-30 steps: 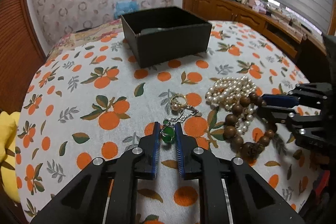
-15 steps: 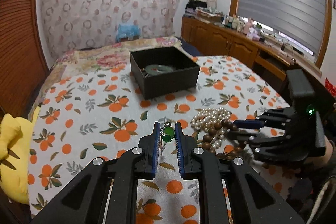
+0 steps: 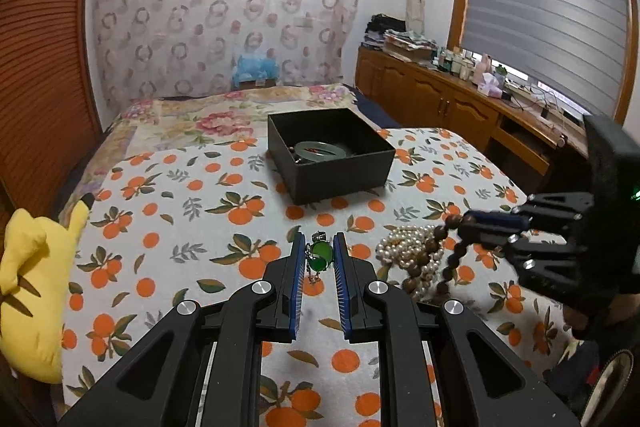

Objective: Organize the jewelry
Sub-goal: 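Grasp the brown wooden bead bracelet with the right tool while the left tool holds the pendant, then carry the pendant and wooden beads over the box and lower them inside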

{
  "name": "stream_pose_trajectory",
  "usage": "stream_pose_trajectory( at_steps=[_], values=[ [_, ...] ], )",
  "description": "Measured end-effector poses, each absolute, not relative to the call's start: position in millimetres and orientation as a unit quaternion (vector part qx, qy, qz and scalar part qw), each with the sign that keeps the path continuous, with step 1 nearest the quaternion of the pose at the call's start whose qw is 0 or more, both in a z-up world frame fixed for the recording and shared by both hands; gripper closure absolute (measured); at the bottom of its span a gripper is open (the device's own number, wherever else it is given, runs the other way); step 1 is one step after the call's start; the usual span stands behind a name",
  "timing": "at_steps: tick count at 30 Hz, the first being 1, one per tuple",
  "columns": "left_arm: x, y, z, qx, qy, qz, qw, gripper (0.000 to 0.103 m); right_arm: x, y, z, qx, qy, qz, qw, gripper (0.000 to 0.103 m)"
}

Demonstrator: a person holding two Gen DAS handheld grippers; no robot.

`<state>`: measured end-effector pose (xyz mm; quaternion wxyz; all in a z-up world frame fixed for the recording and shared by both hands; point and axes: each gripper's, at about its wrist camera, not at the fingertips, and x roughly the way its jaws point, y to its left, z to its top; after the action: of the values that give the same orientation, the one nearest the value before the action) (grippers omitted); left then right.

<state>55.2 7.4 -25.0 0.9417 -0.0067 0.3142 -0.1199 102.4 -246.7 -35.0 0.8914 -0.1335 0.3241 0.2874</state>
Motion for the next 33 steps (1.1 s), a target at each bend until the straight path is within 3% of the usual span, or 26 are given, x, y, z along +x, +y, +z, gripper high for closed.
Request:
stream_pose_trajectory(
  at_steps=[17, 33],
  values=[
    [71, 20, 1, 0.007, 0.292, -0.109, 0.95, 0.09, 140, -233, 30, -0.158, 0.264, 0.28, 0.909, 0.088],
    [109, 10, 17, 0.032, 0.283, -0.105, 0.953, 0.09, 225, -214, 38, -0.143, 0.271, 0.262, 0.915, 0.088]
  ],
)
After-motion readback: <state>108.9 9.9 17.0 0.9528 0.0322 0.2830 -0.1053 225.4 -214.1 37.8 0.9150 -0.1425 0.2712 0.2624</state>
